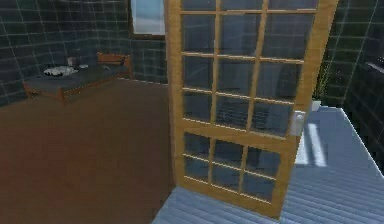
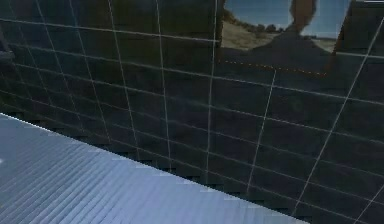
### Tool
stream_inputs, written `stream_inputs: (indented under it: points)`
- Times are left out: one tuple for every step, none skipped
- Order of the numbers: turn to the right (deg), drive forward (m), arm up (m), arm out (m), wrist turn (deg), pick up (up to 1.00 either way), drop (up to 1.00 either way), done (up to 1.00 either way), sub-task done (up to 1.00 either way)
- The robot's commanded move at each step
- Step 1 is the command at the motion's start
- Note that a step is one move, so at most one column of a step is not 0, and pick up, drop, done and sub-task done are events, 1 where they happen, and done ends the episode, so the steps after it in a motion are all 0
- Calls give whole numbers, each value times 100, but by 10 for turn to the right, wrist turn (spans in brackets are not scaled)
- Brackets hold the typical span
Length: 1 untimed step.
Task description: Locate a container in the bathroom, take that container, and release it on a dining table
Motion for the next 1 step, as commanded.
stream_inputs:
  points:
    - [0, 25, 0, 0, 0, 0, 0, 0, 0]
